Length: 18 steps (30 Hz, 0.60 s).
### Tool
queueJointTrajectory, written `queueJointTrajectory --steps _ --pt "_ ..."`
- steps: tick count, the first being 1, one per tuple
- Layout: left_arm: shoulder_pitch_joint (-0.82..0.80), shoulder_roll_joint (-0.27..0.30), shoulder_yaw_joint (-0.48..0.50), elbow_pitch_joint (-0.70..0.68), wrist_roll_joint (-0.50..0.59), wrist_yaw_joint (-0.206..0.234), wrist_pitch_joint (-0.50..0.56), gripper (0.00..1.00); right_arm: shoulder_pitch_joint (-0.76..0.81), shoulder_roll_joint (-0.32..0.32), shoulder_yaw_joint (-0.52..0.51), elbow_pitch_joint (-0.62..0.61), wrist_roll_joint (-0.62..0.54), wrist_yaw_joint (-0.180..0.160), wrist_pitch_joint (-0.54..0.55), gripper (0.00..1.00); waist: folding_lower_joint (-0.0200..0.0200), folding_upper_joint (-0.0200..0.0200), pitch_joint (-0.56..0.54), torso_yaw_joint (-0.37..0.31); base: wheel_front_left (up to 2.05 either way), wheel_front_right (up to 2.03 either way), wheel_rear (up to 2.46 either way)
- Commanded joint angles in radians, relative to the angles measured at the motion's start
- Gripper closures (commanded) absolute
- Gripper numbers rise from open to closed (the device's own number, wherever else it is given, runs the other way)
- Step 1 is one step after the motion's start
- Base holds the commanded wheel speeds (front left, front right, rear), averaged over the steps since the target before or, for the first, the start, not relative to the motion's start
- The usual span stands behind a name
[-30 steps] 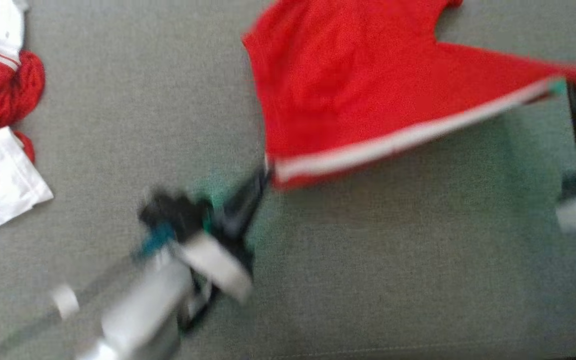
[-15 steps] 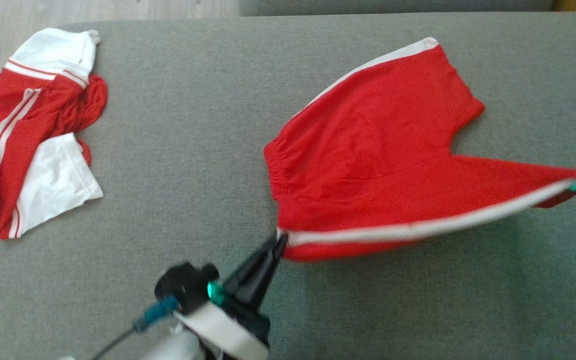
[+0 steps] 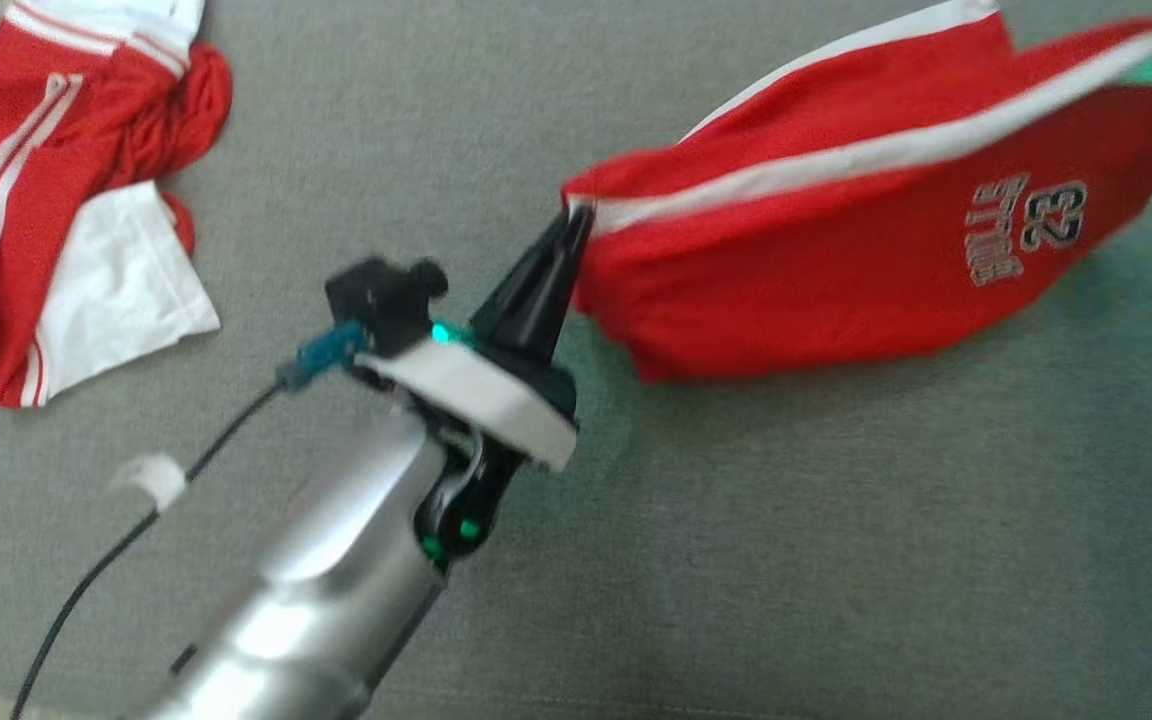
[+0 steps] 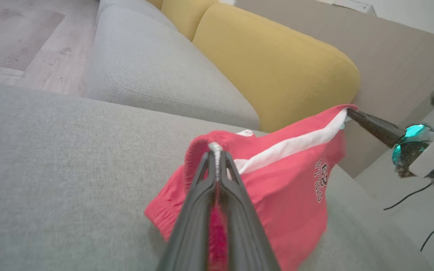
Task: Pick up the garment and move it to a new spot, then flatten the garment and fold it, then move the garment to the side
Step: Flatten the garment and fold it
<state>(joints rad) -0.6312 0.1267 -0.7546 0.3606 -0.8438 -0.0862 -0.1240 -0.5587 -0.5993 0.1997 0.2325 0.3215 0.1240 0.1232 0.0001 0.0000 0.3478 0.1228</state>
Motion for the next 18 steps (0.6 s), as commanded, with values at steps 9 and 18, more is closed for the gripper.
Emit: queueJointTrajectory --steps 9,18 --pt "-0.163 -0.040 0.046 0.167 -0.060 -0.031 0.007 1.00 -0.255 -0.029 0.198 0.240 0.053 0.007 -0.041 1.00 -0.0001 0.0000 0.107 0.046 0.00 0.00 0.00" --pt "-0.178 -0.061 -0.022 0.259 -0.055 -0.043 -0.078 0.00 -0.285 -0.003 0.307 0.417 0.179 0.007 -0.106 0.00 -0.0001 0.0000 0.093 0.058 0.00 0.00 0.00"
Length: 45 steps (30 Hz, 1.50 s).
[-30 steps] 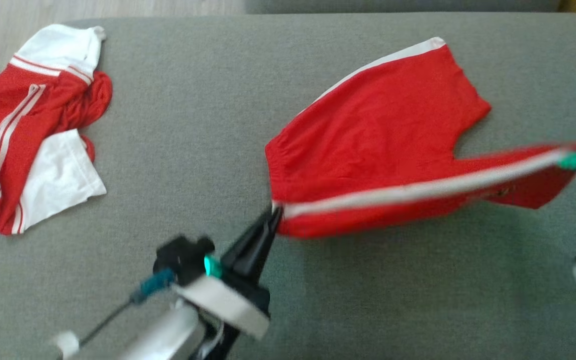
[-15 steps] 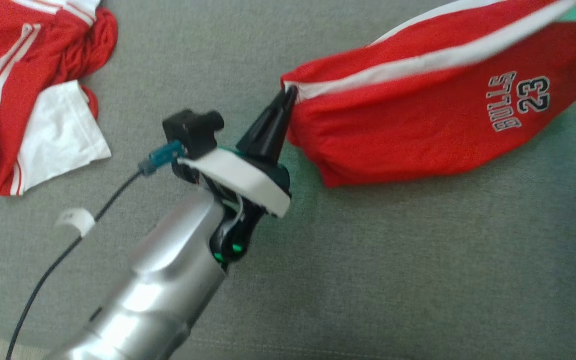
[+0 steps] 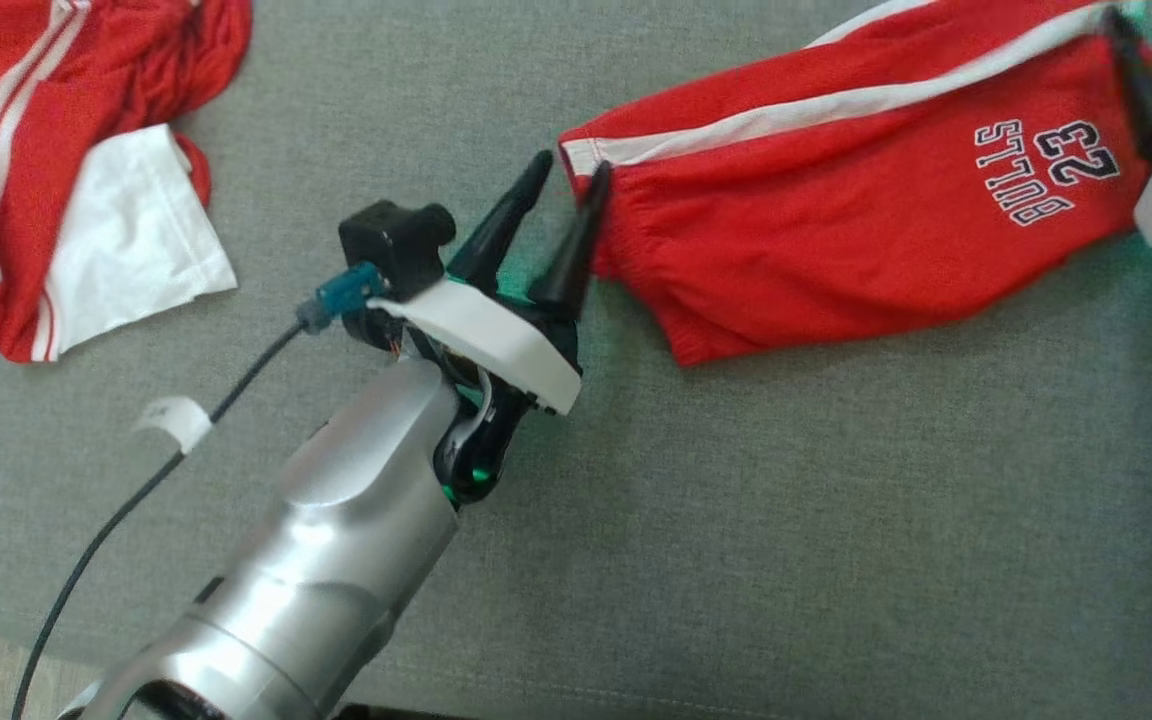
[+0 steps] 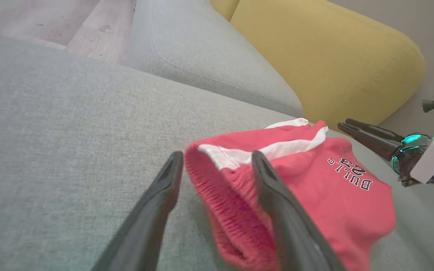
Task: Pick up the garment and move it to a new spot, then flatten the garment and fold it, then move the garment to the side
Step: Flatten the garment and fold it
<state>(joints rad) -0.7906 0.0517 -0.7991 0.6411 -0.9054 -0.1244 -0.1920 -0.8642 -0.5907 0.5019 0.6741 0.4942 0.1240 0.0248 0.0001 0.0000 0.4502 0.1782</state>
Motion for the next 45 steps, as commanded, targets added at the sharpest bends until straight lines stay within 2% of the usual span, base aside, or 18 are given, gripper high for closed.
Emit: queueJointTrajectory --steps 1,4,6,10,12,15,18,19,20,21,25,30,31,38,45 --pt "-0.013 0.014 0.016 -0.016 0.023 -0.002 -0.025 0.00 0.033 -0.015 0.012 -0.023 0.029 0.007 -0.011 0.00 -0.0001 0.0000 -0.017 0.002 0.00 0.00 0.00" --pt "0.017 0.023 -0.002 -0.018 0.096 0.036 -0.056 0.00 0.070 -0.029 0.028 -0.026 0.091 0.007 -0.007 0.00 -0.0001 0.0000 -0.038 -0.001 0.00 0.00 0.00" --pt "0.051 0.031 0.003 -0.042 0.151 0.082 -0.066 0.00 0.089 -0.041 0.026 -0.020 0.122 0.007 0.001 0.00 -0.0001 0.0000 -0.048 0.000 0.00 0.00 0.00" --pt "0.162 0.032 0.107 -0.231 0.303 0.191 -0.069 0.00 0.108 -0.061 0.005 0.023 0.163 0.007 0.030 0.00 -0.0001 0.0000 -0.050 0.031 0.00 0.00 0.00" --pt "0.244 0.026 0.161 -0.336 0.374 0.226 -0.069 0.00 0.113 -0.067 -0.001 0.049 0.182 0.007 0.052 0.00 -0.0001 0.0000 -0.049 0.057 0.00 0.00 0.00" --pt "0.354 0.015 0.212 -0.456 0.461 0.250 -0.069 0.00 0.125 -0.074 -0.010 0.095 0.221 0.007 0.096 0.00 -0.0001 0.0000 -0.052 0.098 0.00 0.00 0.00" --pt "0.431 0.008 0.241 -0.531 0.516 0.248 -0.070 0.00 0.137 -0.069 -0.020 0.137 0.270 0.007 0.139 0.00 -0.0001 0.0000 -0.060 0.129 0.00 0.00 0.00" --pt "0.449 0.006 0.249 -0.548 0.529 0.246 -0.070 0.00 0.143 -0.067 -0.018 0.145 0.287 0.007 0.153 0.28 -0.0001 0.0000 -0.066 0.135 0.00 0.00 0.00" --pt "0.465 0.005 0.258 -0.562 0.543 0.245 -0.070 0.00 0.149 -0.064 -0.016 0.148 0.304 0.007 0.164 0.80 -0.0001 0.0000 -0.073 0.137 0.00 0.00 0.00" --pt "0.477 0.004 0.266 -0.573 0.557 0.243 -0.070 0.00 0.156 -0.062 -0.011 0.147 0.318 0.007 0.173 1.00 -0.0001 0.0000 -0.082 0.136 0.00 0.00 0.00" --pt "0.514 0.003 0.310 -0.597 0.595 0.237 -0.070 0.00 0.180 -0.065 -0.004 0.147 0.347 0.007 0.149 1.00 -0.0001 0.0000 -0.124 0.097 0.00 0.00 0.00" --pt "0.560 0.002 0.357 -0.604 0.616 0.222 -0.070 0.00 0.238 -0.082 -0.008 0.168 0.363 0.007 0.110 1.00 -0.0001 0.0000 -0.192 0.002 0.00 0.00 0.00" --pt "0.560 0.002 0.357 -0.604 0.616 0.222 -0.070 0.00 0.238 -0.082 -0.008 0.168 0.363 0.007 0.110 1.00 -0.0001 0.0000 -0.192 0.002 0.00 0.00 0.00" --pt "0.605 0.004 0.389 -0.604 0.636 0.192 -0.070 0.00 0.294 -0.141 -0.015 0.172 0.362 0.007 0.076 1.00 -0.0001 0.0000 -0.227 -0.126 0.00 0.00 0.00" --pt "0.609 0.002 0.386 -0.584 0.645 0.171 -0.070 0.00 0.255 -0.112 -0.015 0.086 0.347 0.007 0.038 1.00 -0.0001 0.0000 -0.247 -0.185 0.00 0.00 0.00"
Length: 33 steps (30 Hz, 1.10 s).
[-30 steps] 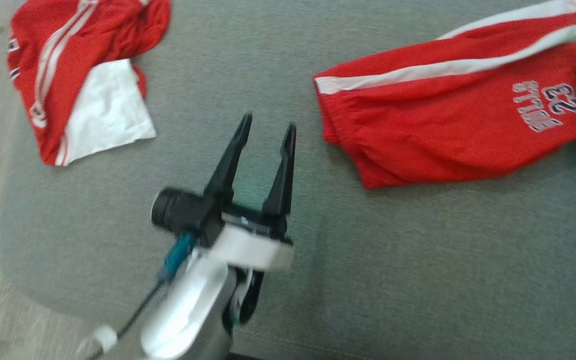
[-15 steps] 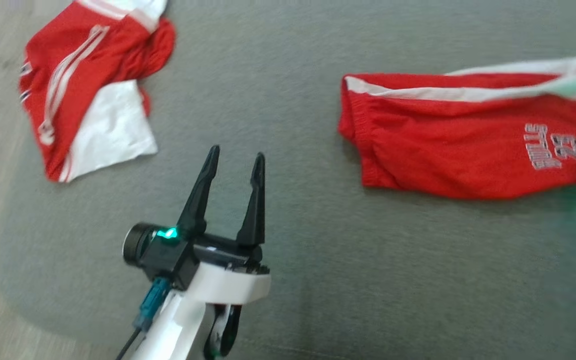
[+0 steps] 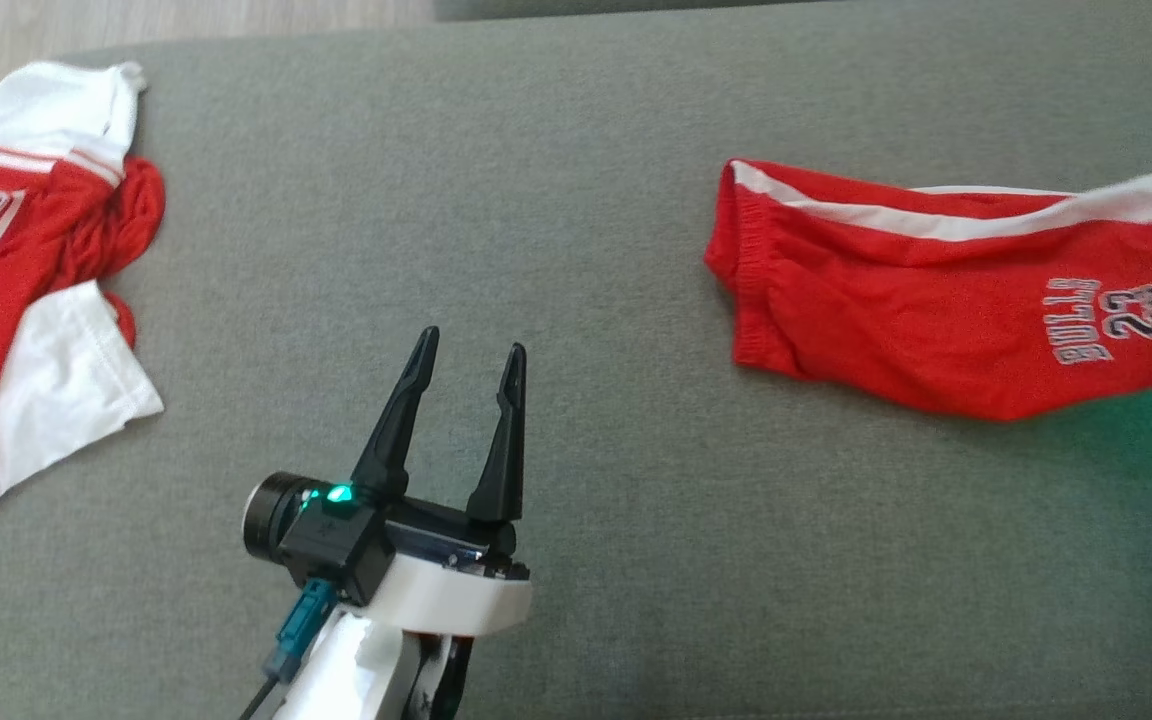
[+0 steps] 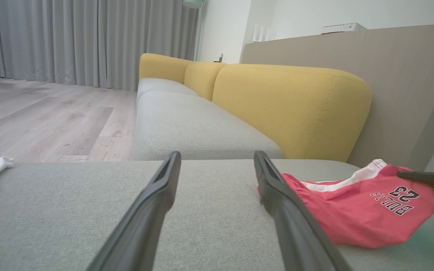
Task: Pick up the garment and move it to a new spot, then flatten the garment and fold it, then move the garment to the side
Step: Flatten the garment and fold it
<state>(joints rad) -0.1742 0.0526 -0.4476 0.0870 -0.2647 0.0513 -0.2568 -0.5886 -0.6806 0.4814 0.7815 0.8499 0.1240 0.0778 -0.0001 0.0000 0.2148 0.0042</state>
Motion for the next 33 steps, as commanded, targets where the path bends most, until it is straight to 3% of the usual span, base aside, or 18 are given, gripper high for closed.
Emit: queueJointTrajectory --steps 1,9,13,14,15,16,19,25,29,33 --pt "-0.008 0.001 0.034 -0.027 0.006 -0.006 -0.005 0.00 -0.029 -0.016 0.008 -0.048 -0.014 0.007 -0.014 1.00 0.0001 0.0000 -0.014 -0.013 0.00 0.00 0.00" --pt "-0.001 -0.001 0.044 -0.017 -0.004 -0.010 -0.005 0.00 -0.071 0.066 0.023 -0.336 -0.074 0.007 0.056 1.00 0.0001 0.0000 -0.024 0.011 0.00 0.00 0.00" --pt "-0.002 -0.002 0.041 -0.018 -0.017 -0.009 -0.005 0.00 -0.067 0.166 0.082 -0.462 -0.144 0.007 0.166 1.00 0.0001 0.0000 -0.011 0.050 0.00 0.00 0.00" --pt "-0.004 -0.002 0.039 -0.017 -0.020 -0.010 -0.005 0.00 -0.059 0.186 0.103 -0.476 -0.154 0.007 0.193 0.85 0.0001 0.0000 -0.008 0.059 0.00 0.00 0.00" --pt "-0.007 -0.002 0.037 -0.017 -0.025 -0.010 -0.005 0.00 -0.050 0.203 0.118 -0.488 -0.162 0.007 0.212 0.22 0.0001 0.0000 -0.006 0.068 0.00 0.00 0.00" --pt "-0.010 -0.002 0.034 -0.018 -0.030 -0.009 -0.005 0.00 -0.041 0.218 0.124 -0.500 -0.170 0.007 0.219 0.00 0.0001 0.0000 -0.004 0.078 0.00 0.00 0.00" --pt "-0.014 -0.002 0.031 -0.021 -0.042 -0.001 -0.005 0.00 -0.001 0.234 0.111 -0.538 -0.187 0.007 0.201 0.00 0.0001 0.0000 -0.007 0.101 0.00 0.00 0.00" --pt "0.021 -0.002 0.048 -0.020 -0.050 0.014 -0.005 0.00 0.147 0.214 -0.071 -0.602 -0.292 0.007 0.050 0.00 0.0001 0.0000 -0.066 0.116 0.00 0.00 0.00" --pt "0.071 -0.002 0.069 -0.021 -0.046 0.029 -0.005 0.00 0.312 0.255 -0.207 -0.629 -0.339 0.007 -0.042 0.00 0.0001 0.0000 -0.137 0.122 0.00 0.00 0.00" --pt "0.125 -0.002 0.104 -0.028 -0.029 0.046 -0.005 0.00 0.435 0.288 -0.259 -0.651 -0.376 0.007 -0.138 0.00 0.0001 0.0000 -0.200 0.115 0.00 0.00 0.00"
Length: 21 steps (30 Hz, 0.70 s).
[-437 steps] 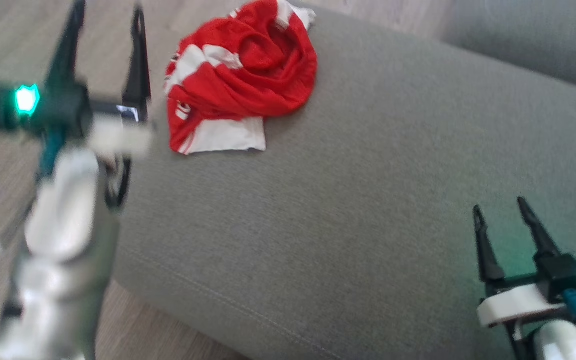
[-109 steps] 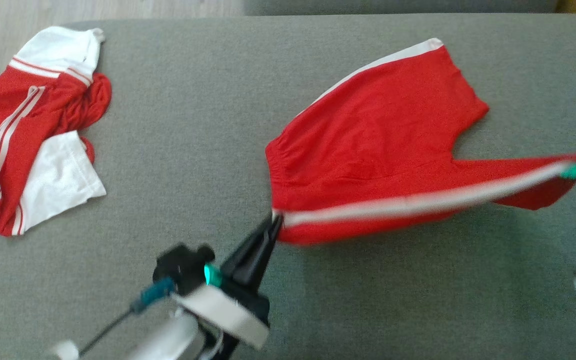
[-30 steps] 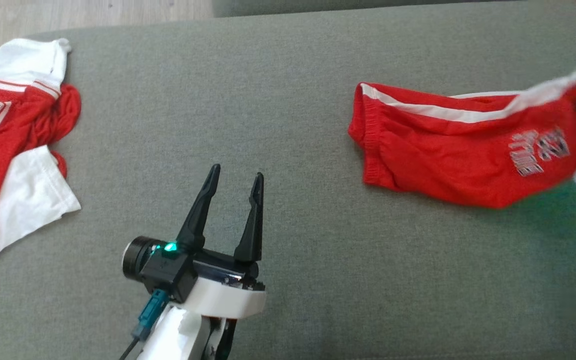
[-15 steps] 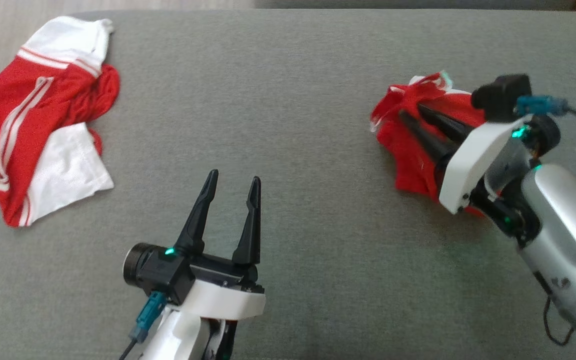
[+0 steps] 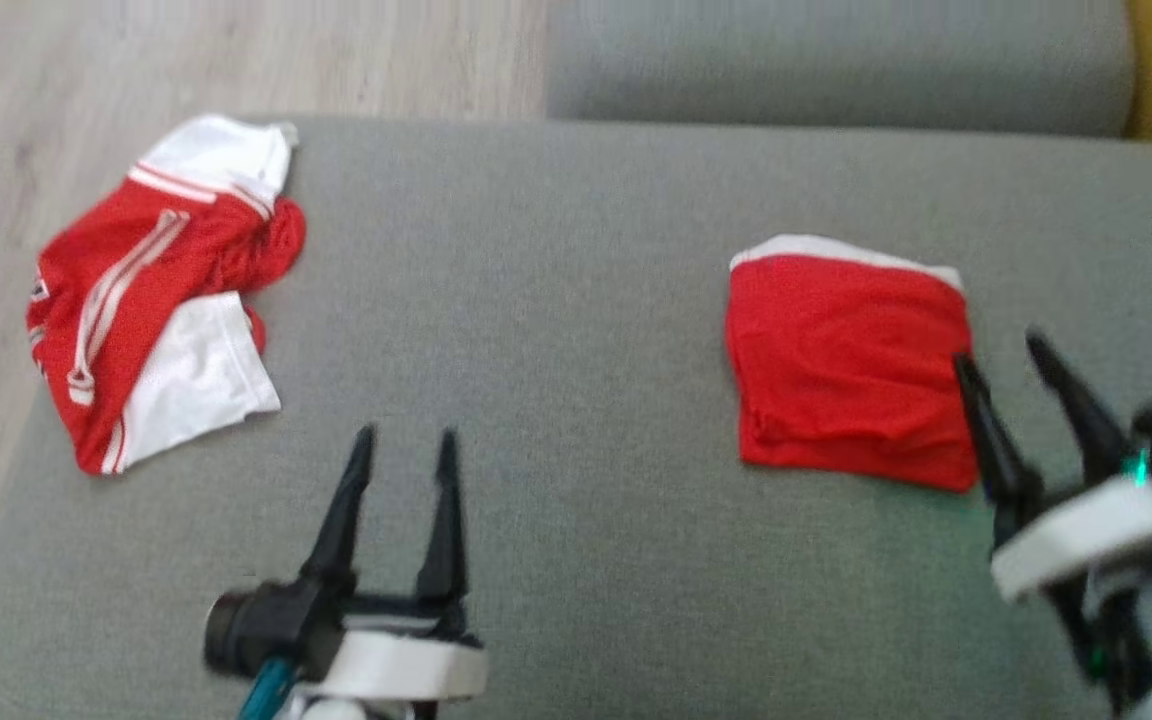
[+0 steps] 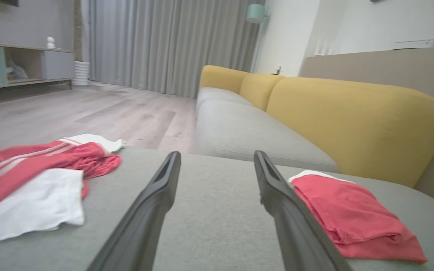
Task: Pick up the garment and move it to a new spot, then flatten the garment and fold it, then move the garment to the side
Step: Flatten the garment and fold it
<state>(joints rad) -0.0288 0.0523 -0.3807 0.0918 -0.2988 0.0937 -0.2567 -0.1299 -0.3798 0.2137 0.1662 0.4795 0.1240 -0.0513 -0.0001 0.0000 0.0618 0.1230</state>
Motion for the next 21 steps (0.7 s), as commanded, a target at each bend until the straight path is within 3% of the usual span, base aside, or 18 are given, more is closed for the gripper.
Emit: queueJointTrajectory --steps 1,8,15,21 --pt "0.002 -0.002 0.053 -0.040 0.008 0.012 -0.005 0.00 0.016 0.001 -0.002 -0.036 -0.017 0.007 -0.040 0.00 0.0001 0.0000 -0.063 -0.009 0.00 0.00 0.00" --pt "0.122 -0.002 0.133 -0.053 0.079 0.037 -0.005 0.00 0.195 0.131 -0.076 0.041 -0.140 0.007 -0.201 0.00 0.0001 0.0000 -0.126 -0.025 0.00 0.00 0.00" --pt "0.185 0.000 0.155 0.017 0.151 -0.012 -0.005 0.00 0.276 0.227 -0.115 0.006 -0.275 0.007 -0.210 0.00 0.0001 0.0000 -0.175 -0.025 0.00 0.00 0.00" --pt "0.210 0.001 0.170 0.045 0.191 -0.029 -0.005 0.00 0.332 0.276 -0.138 -0.019 -0.304 0.007 -0.210 0.00 0.0001 0.0000 -0.199 -0.042 0.00 0.00 0.00"
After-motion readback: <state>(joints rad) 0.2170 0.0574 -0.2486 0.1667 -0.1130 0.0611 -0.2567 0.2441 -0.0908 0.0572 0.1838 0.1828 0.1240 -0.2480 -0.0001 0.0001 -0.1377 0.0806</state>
